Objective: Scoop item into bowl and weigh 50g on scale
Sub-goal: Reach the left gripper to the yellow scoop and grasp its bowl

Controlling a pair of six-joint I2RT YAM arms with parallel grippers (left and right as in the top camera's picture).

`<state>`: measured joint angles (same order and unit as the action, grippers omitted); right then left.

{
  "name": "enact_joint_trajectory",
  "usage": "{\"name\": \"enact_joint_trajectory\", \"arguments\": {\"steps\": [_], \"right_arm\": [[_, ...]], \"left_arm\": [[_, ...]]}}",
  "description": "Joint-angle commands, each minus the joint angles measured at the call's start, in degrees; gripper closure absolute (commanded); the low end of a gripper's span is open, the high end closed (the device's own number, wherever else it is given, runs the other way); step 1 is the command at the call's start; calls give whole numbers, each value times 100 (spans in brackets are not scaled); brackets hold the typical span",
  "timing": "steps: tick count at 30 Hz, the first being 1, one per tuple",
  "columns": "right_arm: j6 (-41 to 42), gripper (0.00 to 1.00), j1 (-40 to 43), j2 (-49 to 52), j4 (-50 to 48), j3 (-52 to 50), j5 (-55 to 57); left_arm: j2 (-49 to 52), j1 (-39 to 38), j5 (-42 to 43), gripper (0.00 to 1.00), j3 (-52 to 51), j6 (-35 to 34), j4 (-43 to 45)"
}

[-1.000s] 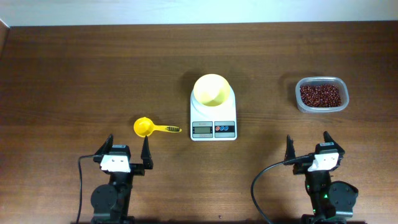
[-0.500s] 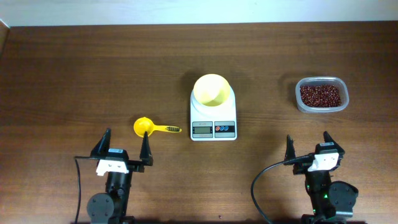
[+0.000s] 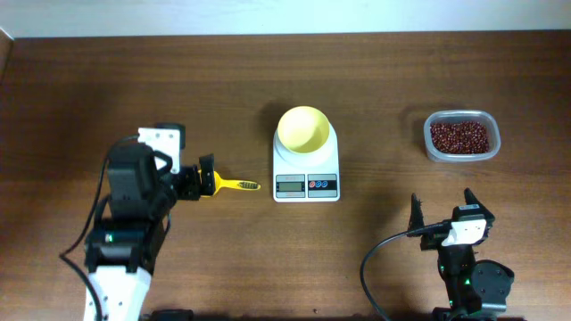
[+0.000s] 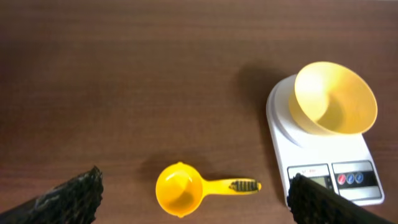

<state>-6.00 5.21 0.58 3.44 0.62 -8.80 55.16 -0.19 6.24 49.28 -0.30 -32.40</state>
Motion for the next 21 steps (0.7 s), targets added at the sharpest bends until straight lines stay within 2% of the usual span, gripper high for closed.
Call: {"name": "enact_joint_trajectory", "arguments": {"steps": [1, 4, 6, 7, 10, 12, 13, 15, 16, 18, 21], "right_arm": [[46, 1, 11, -37, 42, -31, 46], [46, 1, 11, -37, 42, -31, 46], [46, 1, 11, -37, 42, -31, 46], [48, 1, 11, -37, 42, -31, 46], [48, 1, 11, -37, 42, -31, 46], [48, 1, 11, -37, 42, -31, 46], [48, 1, 11, -37, 42, -31, 46], [48, 1, 11, -37, 42, -31, 46], [48, 1, 11, -37, 42, -31, 46], [46, 1, 11, -37, 42, -31, 46], [46, 1, 11, -37, 42, -31, 46]], "left_arm": [[632, 24, 809, 1, 553, -42, -275], [942, 24, 1132, 1, 553, -39, -289], [1012, 24, 2039, 1, 553, -37, -249], [1014, 24, 2210, 1, 553, -39, -190], [1016, 24, 2153, 0, 553, -111, -122], [1016, 22, 1440, 0, 553, -975, -157], [1016, -22, 734, 1, 553, -1423, -286], [1049, -199, -214, 7, 553, -2087, -516], [1130, -317, -472, 10, 553, -2409, -632], [1377, -352, -706, 0, 553, -3143, -890], [2031, -352, -761, 1, 531, -4033, -966]]}}
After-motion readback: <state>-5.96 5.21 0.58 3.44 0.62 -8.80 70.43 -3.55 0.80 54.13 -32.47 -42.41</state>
